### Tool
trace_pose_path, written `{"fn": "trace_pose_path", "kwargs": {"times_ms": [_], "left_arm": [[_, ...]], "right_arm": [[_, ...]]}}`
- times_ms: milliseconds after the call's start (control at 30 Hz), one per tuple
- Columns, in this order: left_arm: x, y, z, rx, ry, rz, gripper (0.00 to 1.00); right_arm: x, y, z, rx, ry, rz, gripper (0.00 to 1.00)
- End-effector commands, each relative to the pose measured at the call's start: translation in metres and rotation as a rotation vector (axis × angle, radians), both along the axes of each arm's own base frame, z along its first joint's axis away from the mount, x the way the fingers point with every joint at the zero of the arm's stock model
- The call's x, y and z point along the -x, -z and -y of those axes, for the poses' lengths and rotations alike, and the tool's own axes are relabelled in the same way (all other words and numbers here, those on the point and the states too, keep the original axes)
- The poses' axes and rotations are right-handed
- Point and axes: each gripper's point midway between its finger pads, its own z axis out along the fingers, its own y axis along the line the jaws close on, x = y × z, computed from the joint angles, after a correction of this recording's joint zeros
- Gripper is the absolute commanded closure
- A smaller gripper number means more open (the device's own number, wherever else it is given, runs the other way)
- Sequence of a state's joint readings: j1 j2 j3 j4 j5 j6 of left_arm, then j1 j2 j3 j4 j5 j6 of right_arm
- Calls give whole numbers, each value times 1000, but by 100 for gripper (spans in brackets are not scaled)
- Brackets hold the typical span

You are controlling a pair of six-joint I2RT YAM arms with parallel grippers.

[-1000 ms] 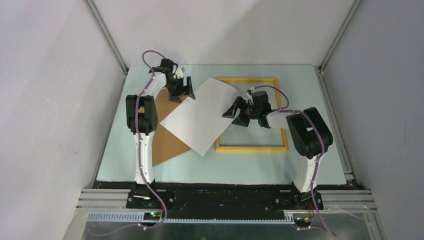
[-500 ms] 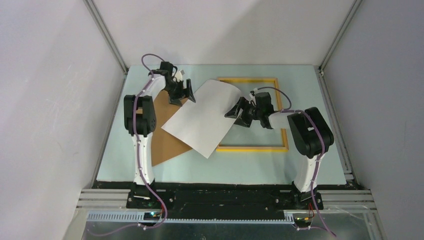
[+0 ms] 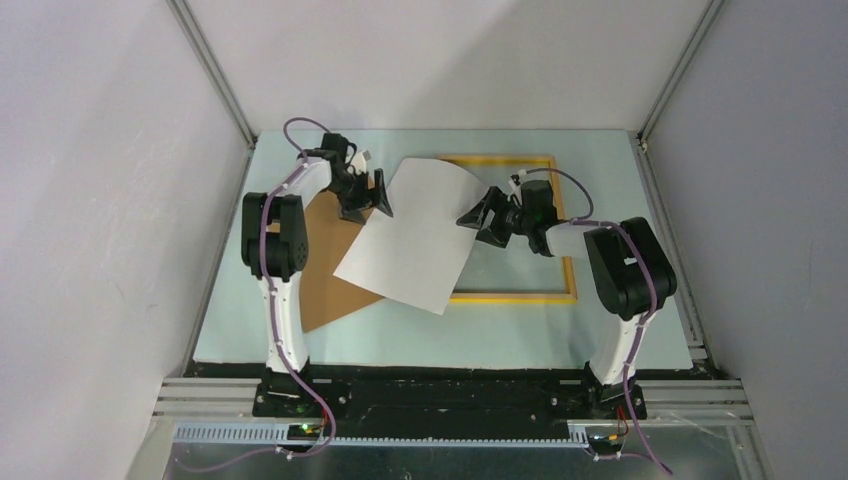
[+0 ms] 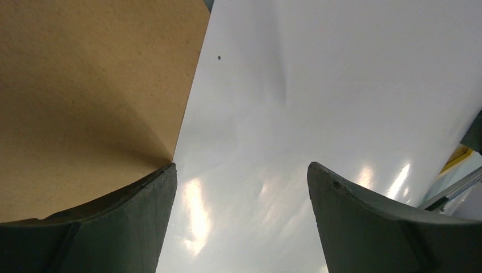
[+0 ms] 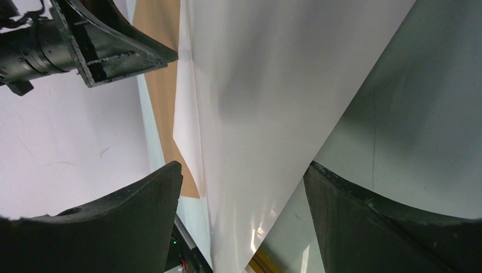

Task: Put the photo into the frame
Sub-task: Place the photo in the photo frame.

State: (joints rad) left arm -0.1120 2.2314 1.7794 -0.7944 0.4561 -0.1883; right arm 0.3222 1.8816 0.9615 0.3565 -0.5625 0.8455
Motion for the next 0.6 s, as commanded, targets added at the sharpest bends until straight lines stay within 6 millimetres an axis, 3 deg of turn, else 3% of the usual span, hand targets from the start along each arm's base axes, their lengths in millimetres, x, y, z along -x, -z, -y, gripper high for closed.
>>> {"fn": "trace_pose_path", "kwargs": {"times_ms": [0, 567], "left_arm": [[21, 1, 9, -8, 1, -44, 10], [38, -10, 26, -24, 11, -14, 10]], "right_arm": [[-7, -35, 0, -52, 1, 104, 18], [-14, -45, 22, -78, 76, 110, 19]]}}
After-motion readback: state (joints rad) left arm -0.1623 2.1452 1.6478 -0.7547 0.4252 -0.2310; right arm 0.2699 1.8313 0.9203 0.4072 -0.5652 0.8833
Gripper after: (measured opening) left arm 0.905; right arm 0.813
